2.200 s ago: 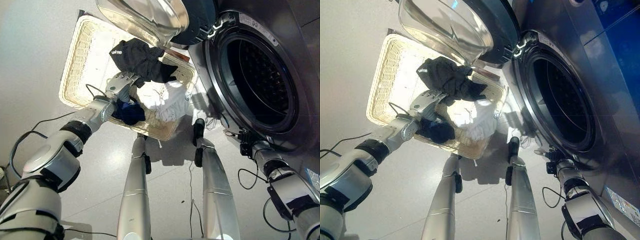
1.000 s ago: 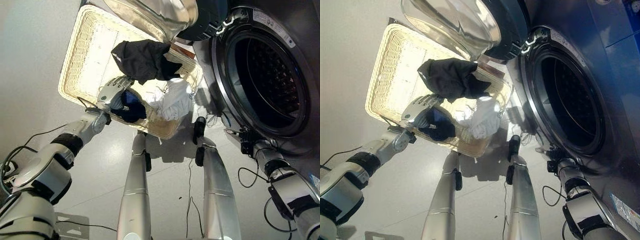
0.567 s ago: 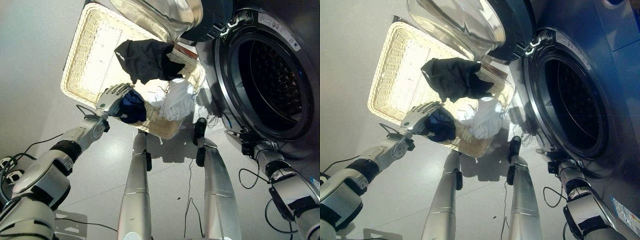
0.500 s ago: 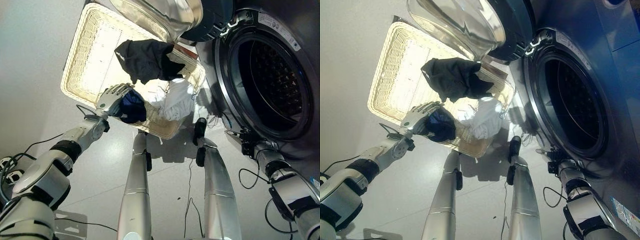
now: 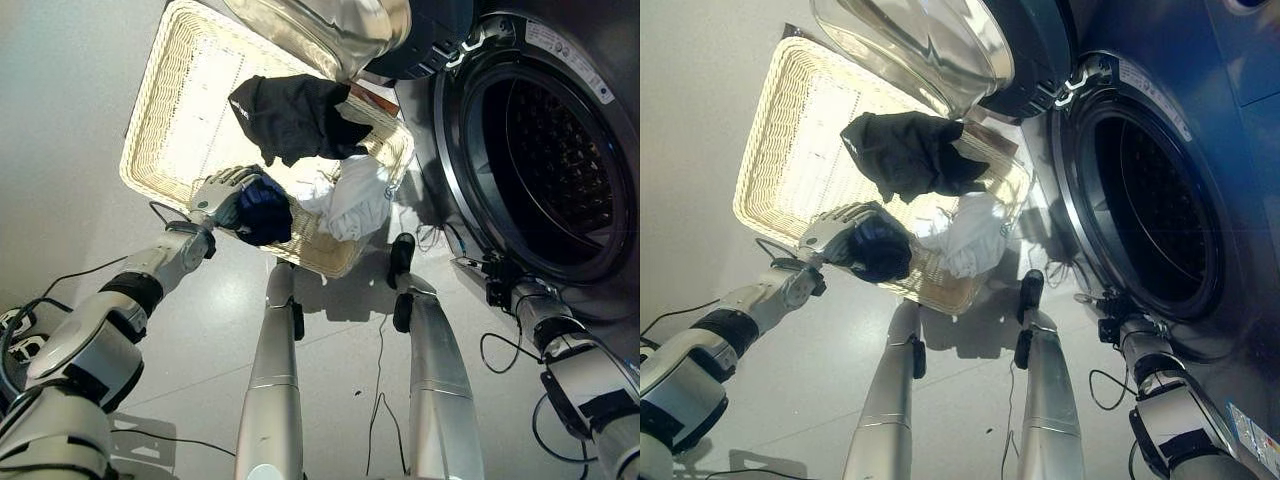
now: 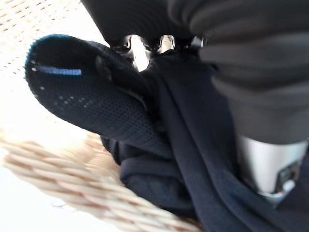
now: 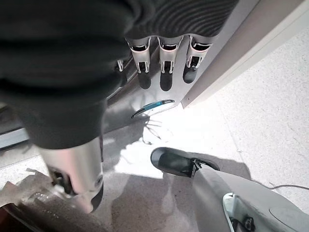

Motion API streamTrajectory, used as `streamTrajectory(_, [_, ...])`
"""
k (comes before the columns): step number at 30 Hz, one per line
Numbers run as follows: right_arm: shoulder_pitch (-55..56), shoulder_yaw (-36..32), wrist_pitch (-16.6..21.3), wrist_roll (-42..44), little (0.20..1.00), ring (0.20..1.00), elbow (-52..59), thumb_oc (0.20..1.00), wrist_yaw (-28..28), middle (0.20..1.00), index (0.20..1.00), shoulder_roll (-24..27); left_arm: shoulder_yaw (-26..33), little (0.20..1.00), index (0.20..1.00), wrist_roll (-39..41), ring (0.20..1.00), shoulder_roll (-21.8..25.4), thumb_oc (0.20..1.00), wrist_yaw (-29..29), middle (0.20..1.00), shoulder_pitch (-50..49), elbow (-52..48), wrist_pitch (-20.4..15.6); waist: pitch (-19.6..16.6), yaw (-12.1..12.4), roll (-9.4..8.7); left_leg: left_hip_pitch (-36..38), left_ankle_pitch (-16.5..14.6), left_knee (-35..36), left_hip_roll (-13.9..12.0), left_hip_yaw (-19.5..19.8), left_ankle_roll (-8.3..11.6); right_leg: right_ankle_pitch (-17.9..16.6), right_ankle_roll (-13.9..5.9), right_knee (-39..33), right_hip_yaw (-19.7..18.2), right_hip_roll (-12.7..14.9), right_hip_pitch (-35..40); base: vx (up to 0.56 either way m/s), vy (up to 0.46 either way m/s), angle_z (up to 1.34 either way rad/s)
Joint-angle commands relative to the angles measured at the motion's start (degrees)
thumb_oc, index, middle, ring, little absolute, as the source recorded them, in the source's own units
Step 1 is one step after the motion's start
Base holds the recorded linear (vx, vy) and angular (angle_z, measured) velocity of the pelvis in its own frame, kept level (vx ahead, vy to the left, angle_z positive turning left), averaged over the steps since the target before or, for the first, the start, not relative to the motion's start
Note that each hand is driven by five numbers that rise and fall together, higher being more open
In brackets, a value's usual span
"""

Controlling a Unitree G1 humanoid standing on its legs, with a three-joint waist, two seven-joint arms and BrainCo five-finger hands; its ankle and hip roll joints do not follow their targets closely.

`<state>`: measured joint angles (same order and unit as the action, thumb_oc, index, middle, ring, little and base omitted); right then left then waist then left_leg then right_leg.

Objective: Put the clothes into the washing machine.

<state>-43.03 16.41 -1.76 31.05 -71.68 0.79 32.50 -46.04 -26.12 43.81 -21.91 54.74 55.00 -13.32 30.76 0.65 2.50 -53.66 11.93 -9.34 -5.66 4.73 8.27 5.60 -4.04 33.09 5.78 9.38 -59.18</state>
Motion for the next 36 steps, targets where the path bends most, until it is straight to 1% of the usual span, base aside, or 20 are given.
streamTrajectory(1, [1.29,1.44,-1.19,0.53,1.000,1.000,1.08,1.000,-0.60,1.000,1.000,3.09,2.04,1.000,1.000,-1.03,1.000,0.80,1.000,0.57,1.000,1.02,4.58,4.23,-0.97,0.06,-1.65,-1.16,-6.95,-8.23,3.92,-3.74,-3.87,-11.85,-2.58,-13.09,0.43,-3.66,2.64,0.00,0.000,0.00])
streamTrajectory(4, [1.00,1.75,-0.89,0.71,1.000,1.000,1.03,1.000,-0.47,1.000,1.000,3.05,1.67,1.000,1.000,-1.79,1.000,0.81,1.000,1.26,1.000,2.70,5.42,5.01,-0.97,-0.13,-1.97,-1.47,-6.81,-8.19,3.81,-3.80,-3.75,-12.00,-2.64,-13.23,0.50,-3.67,2.42,0.00,0.000,0.00])
streamTrajectory(5, [1.01,1.84,-0.78,0.78,1.000,1.000,1.13,1.000,-0.57,1.000,1.000,2.91,1.54,0.520,0.520,-1.98,0.520,0.87,0.520,1.78,0.520,3.12,5.62,4.88,-0.97,-0.19,-2.10,-1.58,-6.77,-8.21,3.78,-3.80,-3.74,-12.10,-2.69,-13.27,0.54,-3.68,2.36,0.00,0.000,0.00])
streamTrajectory(6, [0.81,1.93,-0.83,0.90,1.000,1.000,1.11,1.000,-0.59,1.000,1.000,2.85,1.38,0.200,0.200,-2.32,0.200,0.86,0.200,2.53,0.200,3.62,5.85,4.43,-0.97,-0.24,-2.23,-1.62,-6.74,-8.18,3.75,-3.82,-3.73,-12.17,-2.72,-13.34,0.61,-3.69,2.36,0.00,0.000,0.00])
streamTrajectory(13, [0.24,2.33,-0.75,1.23,1.000,1.000,1.18,1.000,-0.83,1.000,1.000,2.50,0.14,0.200,0.200,-1.24,0.200,-0.35,0.200,5.41,0.200,5.15,6.54,4.39,-0.97,-0.65,-2.77,-1.83,-6.75,-8.11,3.75,-3.77,-3.76,-12.52,-2.74,-13.63,0.59,-3.94,2.13,0.00,0.000,0.00])
streamTrajectory(18, [0.12,2.46,-0.56,1.39,1.000,1.000,1.28,1.000,-0.75,1.000,1.000,2.50,-0.16,0.200,0.200,0.03,0.200,-0.19,0.200,7.76,0.200,5.72,6.39,4.10,-0.97,-0.75,-2.83,-1.81,-6.75,-8.18,3.67,-3.86,-3.76,-12.57,-2.77,-13.58,0.65,-3.98,2.14,0.00,0.000,0.00])
streamTrajectory(32, [0.03,2.55,-0.11,1.38,1.000,1.000,1.62,1.000,-0.89,1.000,1.000,2.02,-0.23,0.200,0.200,0.74,0.200,-0.70,0.200,9.31,0.200,5.33,5.81,3.18,-0.97,-0.79,-2.59,-1.58,-6.63,-7.75,3.91,-4.04,-3.79,-12.79,-2.76,-13.98,0.57,-4.05,2.18,0.00,0.000,0.00])
streamTrajectory(36, [-0.16,2.47,-0.17,1.54,1.000,1.000,1.50,1.000,-0.89,1.000,1.000,2.16,-0.07,0.200,0.200,3.07,0.200,-0.77,0.200,9.19,0.200,5.29,5.42,3.11,-0.97,-0.74,-2.48,-1.72,-6.64,-7.89,3.96,-4.00,-3.78,-12.82,-2.74,-13.95,0.52,-3.97,2.05,0.00,0.000,0.00])
